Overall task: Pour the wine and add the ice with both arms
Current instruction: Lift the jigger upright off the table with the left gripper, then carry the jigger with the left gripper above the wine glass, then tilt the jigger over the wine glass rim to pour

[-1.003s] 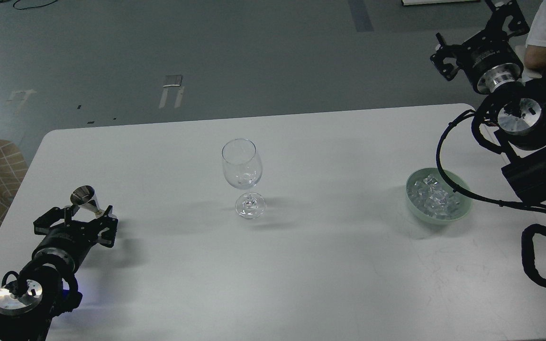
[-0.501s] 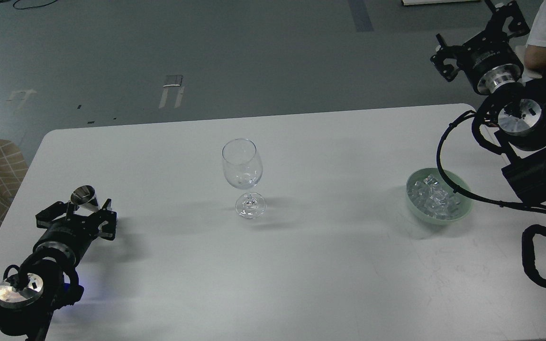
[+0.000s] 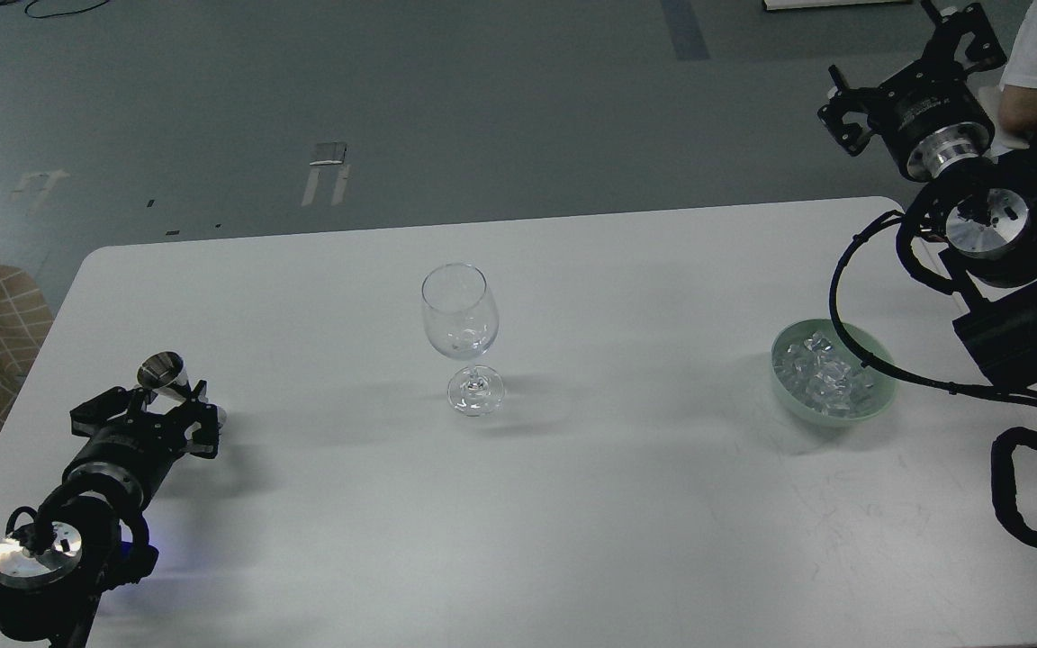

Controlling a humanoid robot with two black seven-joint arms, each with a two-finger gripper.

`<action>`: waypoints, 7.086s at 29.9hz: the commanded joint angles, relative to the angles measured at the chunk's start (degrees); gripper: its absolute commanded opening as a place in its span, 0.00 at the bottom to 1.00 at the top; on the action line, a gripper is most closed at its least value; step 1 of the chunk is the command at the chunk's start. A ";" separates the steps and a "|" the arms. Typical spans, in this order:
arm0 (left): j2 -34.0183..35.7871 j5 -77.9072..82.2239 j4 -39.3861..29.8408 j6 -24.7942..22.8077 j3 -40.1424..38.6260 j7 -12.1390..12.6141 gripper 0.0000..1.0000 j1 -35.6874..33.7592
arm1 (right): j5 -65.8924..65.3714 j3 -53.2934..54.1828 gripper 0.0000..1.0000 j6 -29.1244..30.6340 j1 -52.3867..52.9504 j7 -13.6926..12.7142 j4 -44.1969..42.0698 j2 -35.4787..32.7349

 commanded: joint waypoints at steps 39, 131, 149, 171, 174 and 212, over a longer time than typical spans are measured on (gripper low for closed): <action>-1.40 -0.14 -0.61 -4.12 -0.04 0.02 0.28 0.51 | -0.09 -0.17 1.00 0.00 0.01 0.00 0.09 0.00; 3.17 0.91 -16.25 -4.48 4.97 6.61 0.18 -2.91 | -0.44 -0.35 1.00 0.00 -1.13 -0.09 0.27 0.00; 2.55 5.57 -16.35 -1.49 13.32 8.46 0.18 -10.56 | -0.35 -0.35 1.00 0.00 -1.22 0.00 0.09 0.00; 3.26 12.16 -16.61 -1.49 15.43 13.38 0.18 -13.46 | -0.35 -0.35 1.00 0.09 -1.22 0.00 0.09 -0.09; 3.26 12.25 -16.61 -1.49 15.43 13.47 0.18 -14.25 | -0.44 -0.35 1.00 0.09 -1.31 0.00 0.00 -0.17; 3.43 23.85 -16.52 -3.77 18.77 17.07 0.18 -18.21 | -0.44 -0.26 1.00 0.18 -1.40 0.00 -0.08 -0.17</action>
